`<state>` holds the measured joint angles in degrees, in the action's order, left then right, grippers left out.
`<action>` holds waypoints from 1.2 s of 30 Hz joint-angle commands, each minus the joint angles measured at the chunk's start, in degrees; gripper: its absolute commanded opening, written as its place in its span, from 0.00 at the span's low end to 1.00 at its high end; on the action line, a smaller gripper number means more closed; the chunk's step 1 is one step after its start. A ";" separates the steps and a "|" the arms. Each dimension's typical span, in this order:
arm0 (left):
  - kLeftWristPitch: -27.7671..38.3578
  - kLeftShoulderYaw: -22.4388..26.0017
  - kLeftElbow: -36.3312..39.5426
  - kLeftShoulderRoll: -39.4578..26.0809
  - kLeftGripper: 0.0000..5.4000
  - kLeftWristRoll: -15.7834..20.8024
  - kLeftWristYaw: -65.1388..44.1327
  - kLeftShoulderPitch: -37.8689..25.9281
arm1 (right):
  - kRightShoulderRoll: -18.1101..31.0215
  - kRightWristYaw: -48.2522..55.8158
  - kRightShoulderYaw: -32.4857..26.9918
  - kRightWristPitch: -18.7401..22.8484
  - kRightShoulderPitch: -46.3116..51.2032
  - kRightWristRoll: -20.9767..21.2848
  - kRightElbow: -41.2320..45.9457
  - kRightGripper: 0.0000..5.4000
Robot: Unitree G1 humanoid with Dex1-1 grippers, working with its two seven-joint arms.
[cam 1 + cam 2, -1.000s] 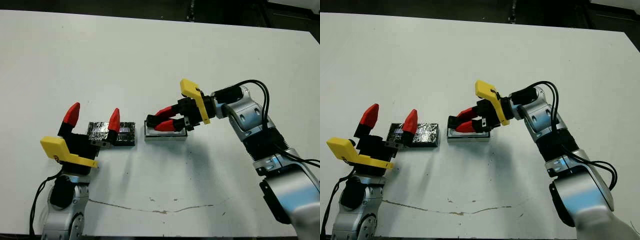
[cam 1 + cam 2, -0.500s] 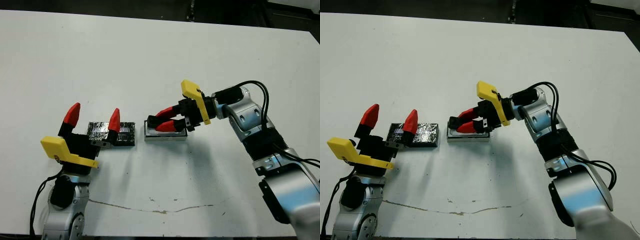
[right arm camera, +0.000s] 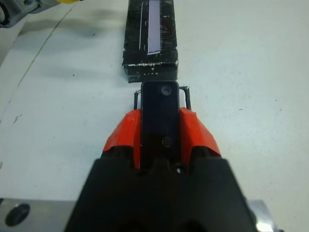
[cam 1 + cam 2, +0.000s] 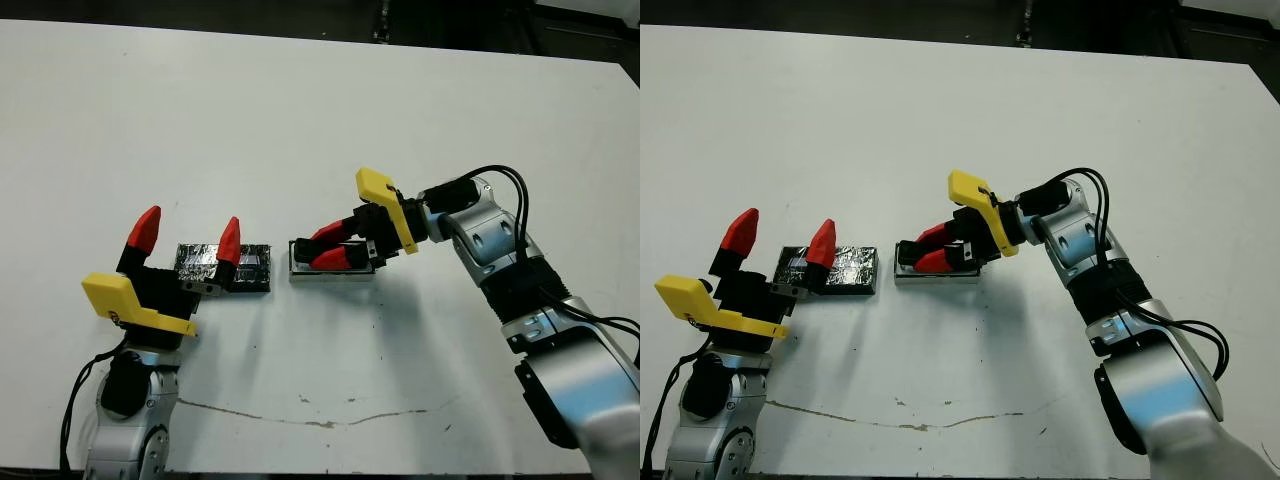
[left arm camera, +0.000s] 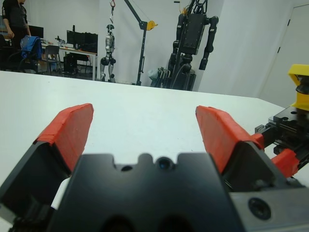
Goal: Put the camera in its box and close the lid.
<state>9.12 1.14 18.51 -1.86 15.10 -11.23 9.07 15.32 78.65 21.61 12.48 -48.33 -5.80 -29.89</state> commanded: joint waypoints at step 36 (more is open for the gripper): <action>-0.19 0.40 0.12 -0.14 1.00 -0.08 -0.27 1.22 | 6.60 3.05 1.26 3.80 1.15 1.88 -0.46 0.38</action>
<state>9.12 1.44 18.52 -2.00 15.25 -11.73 9.28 18.48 80.64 22.38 15.01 -48.46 -5.49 -28.83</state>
